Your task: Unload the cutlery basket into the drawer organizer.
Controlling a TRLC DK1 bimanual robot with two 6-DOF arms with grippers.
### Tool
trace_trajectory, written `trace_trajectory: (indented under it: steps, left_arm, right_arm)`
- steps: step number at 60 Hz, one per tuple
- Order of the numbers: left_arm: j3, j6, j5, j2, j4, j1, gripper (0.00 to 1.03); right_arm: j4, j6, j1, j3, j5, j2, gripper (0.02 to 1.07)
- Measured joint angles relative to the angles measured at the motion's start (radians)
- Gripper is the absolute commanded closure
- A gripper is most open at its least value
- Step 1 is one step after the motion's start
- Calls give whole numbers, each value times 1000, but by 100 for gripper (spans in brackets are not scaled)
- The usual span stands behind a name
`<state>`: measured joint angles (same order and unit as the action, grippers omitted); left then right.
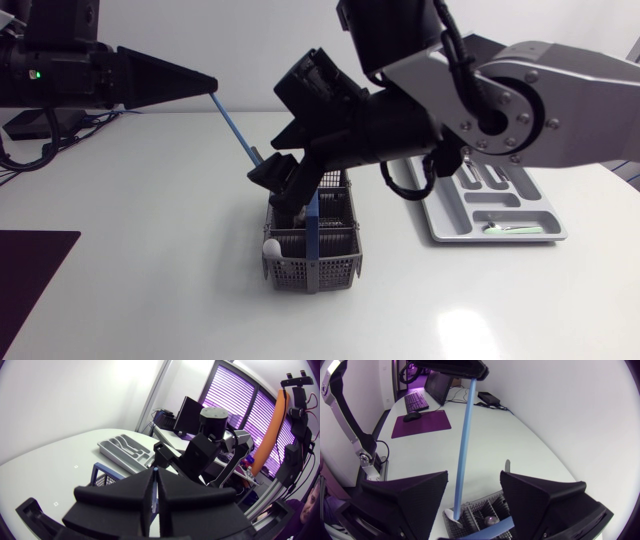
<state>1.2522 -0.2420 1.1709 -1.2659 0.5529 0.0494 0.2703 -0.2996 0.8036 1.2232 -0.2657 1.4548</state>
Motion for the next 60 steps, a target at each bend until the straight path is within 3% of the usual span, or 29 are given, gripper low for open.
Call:
trace_trajectory:
  steps: [28,39,48,60]
  left_arm:
    - [0,0,3,-5,-1,0,100]
    - [0,-1,3,-5,-11,0,99]
    - [0,10,7,-5,-48,0,54]
    - [0,144,-5,-1,-235,-4,33]
  right_arm:
    - [24,5,4,15,-19,24,93]
    - [41,12,7,15,-23,24,99]
    - [48,27,2,15,-29,24,101]
    - [74,27,0,14,-46,23,101]
